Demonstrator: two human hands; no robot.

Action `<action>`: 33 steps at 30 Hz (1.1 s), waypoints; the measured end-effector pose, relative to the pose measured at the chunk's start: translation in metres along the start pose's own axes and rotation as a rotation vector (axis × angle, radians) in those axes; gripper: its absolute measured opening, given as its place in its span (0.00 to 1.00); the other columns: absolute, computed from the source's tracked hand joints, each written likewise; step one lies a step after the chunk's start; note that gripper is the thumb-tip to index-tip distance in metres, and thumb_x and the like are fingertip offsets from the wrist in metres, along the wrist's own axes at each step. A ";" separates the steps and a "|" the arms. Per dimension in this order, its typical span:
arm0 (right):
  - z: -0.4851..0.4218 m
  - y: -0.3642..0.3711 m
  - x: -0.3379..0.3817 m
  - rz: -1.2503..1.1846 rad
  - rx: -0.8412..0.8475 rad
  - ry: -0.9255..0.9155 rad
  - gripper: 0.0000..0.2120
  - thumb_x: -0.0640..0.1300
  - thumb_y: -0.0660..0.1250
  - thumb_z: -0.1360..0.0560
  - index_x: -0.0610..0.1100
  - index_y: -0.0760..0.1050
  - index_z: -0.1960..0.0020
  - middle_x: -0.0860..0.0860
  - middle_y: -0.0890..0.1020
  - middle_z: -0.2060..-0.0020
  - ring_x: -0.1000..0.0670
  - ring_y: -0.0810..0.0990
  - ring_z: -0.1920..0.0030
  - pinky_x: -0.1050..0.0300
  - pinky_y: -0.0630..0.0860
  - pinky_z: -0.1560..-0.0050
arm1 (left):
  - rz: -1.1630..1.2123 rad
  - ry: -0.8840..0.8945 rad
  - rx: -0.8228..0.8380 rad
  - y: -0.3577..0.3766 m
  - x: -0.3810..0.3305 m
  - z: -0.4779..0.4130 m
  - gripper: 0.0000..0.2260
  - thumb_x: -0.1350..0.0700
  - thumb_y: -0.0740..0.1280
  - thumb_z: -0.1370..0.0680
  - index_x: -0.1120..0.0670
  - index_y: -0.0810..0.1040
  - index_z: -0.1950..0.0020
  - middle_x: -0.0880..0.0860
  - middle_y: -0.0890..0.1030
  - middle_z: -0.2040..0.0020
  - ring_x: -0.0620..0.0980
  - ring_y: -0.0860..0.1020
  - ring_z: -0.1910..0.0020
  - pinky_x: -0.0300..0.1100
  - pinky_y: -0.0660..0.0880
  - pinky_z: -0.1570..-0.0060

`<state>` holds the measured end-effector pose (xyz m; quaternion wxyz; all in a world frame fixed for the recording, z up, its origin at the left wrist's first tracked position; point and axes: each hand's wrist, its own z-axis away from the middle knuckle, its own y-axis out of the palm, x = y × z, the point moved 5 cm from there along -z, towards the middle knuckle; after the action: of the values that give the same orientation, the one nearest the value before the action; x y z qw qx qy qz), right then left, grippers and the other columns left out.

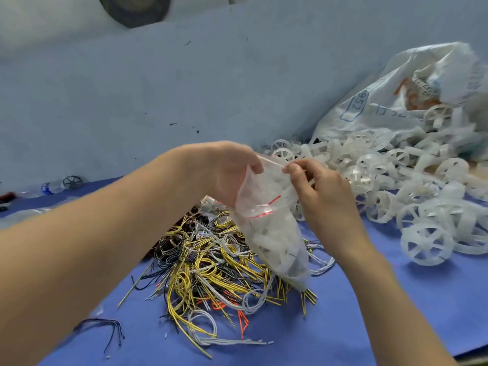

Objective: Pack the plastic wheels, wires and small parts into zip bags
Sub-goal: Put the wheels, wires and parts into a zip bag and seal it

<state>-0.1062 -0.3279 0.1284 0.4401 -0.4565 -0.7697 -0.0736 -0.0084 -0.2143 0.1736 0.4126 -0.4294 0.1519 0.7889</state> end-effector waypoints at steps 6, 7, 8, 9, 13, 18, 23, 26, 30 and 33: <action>-0.004 -0.001 0.018 -0.050 -0.020 -0.063 0.10 0.51 0.62 0.18 0.49 0.81 0.50 0.60 0.75 0.71 0.60 0.73 0.67 0.63 0.64 0.66 | 0.628 0.254 -0.130 0.003 0.001 -0.009 0.17 0.66 0.52 0.24 0.66 0.72 0.39 0.64 0.80 0.44 0.59 0.82 0.54 0.56 0.79 0.52; -0.002 0.003 0.022 -0.033 0.011 -0.077 0.10 0.50 0.62 0.18 0.49 0.82 0.50 0.59 0.75 0.71 0.59 0.73 0.67 0.62 0.64 0.66 | 0.570 0.298 -0.199 0.007 0.008 -0.015 0.15 0.66 0.52 0.22 0.66 0.74 0.41 0.63 0.82 0.50 0.58 0.82 0.57 0.55 0.80 0.52; 0.000 0.008 0.025 -0.005 0.049 -0.095 0.10 0.49 0.62 0.18 0.48 0.82 0.49 0.59 0.74 0.71 0.58 0.72 0.67 0.60 0.64 0.65 | 0.460 0.349 -0.293 0.007 0.016 -0.021 0.13 0.66 0.53 0.21 0.65 0.75 0.43 0.62 0.81 0.52 0.57 0.81 0.55 0.53 0.80 0.49; 0.002 0.013 0.028 0.024 0.085 -0.111 0.10 0.49 0.62 0.18 0.47 0.82 0.48 0.59 0.75 0.69 0.57 0.71 0.66 0.58 0.65 0.64 | 0.355 0.394 -0.385 0.007 0.020 -0.027 0.11 0.65 0.54 0.20 0.64 0.76 0.47 0.62 0.79 0.53 0.57 0.79 0.53 0.47 0.78 0.47; 0.007 0.023 0.032 0.024 0.162 -0.137 0.10 0.47 0.62 0.19 0.48 0.81 0.48 0.60 0.72 0.72 0.60 0.72 0.68 0.63 0.65 0.65 | -0.760 0.377 -0.525 0.018 0.020 -0.031 0.13 0.65 0.55 0.19 0.62 0.73 0.38 0.60 0.77 0.41 0.56 0.75 0.43 0.40 0.68 0.52; 0.003 0.019 0.032 -0.045 0.082 -0.145 0.09 0.46 0.64 0.19 0.48 0.83 0.50 0.63 0.75 0.73 0.63 0.74 0.68 0.69 0.65 0.66 | -1.358 0.041 -0.373 0.000 0.024 -0.021 0.14 0.57 0.59 0.19 0.61 0.75 0.36 0.58 0.81 0.48 0.54 0.79 0.51 0.45 0.76 0.54; -0.007 0.007 0.019 -0.084 0.002 -0.068 0.11 0.52 0.63 0.19 0.49 0.82 0.51 0.66 0.76 0.71 0.61 0.74 0.68 0.68 0.64 0.68 | -1.393 0.281 -0.408 -0.007 -0.002 0.027 0.24 0.39 0.51 0.18 0.56 0.77 0.52 0.44 0.82 0.63 0.43 0.79 0.63 0.38 0.70 0.58; -0.012 -0.003 0.013 -0.142 -0.055 -0.036 0.10 0.52 0.62 0.20 0.51 0.81 0.53 0.63 0.76 0.72 0.60 0.73 0.70 0.65 0.64 0.67 | -1.459 0.478 -0.396 0.005 -0.001 0.064 0.29 0.29 0.46 0.25 0.47 0.78 0.48 0.38 0.83 0.66 0.35 0.80 0.67 0.38 0.75 0.57; -0.013 -0.009 0.007 -0.278 -0.055 0.014 0.10 0.47 0.63 0.18 0.54 0.80 0.55 0.63 0.74 0.76 0.58 0.70 0.74 0.59 0.64 0.68 | -1.664 0.687 -0.478 0.005 0.003 0.084 0.14 0.36 0.57 0.22 0.44 0.74 0.52 0.39 0.82 0.64 0.36 0.77 0.67 0.39 0.73 0.62; -0.011 -0.008 0.022 -0.352 -0.023 -0.057 0.10 0.50 0.60 0.17 0.56 0.80 0.50 0.59 0.78 0.67 0.57 0.73 0.68 0.56 0.72 0.68 | -1.442 0.995 -0.573 -0.001 -0.006 0.091 0.14 0.37 0.56 0.21 0.45 0.73 0.53 0.41 0.80 0.67 0.39 0.76 0.69 0.41 0.74 0.64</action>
<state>-0.1102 -0.3242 0.1538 0.3933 -0.3215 -0.8490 -0.1455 -0.0565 -0.1629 0.2318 0.5695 -0.7955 -0.1937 0.0726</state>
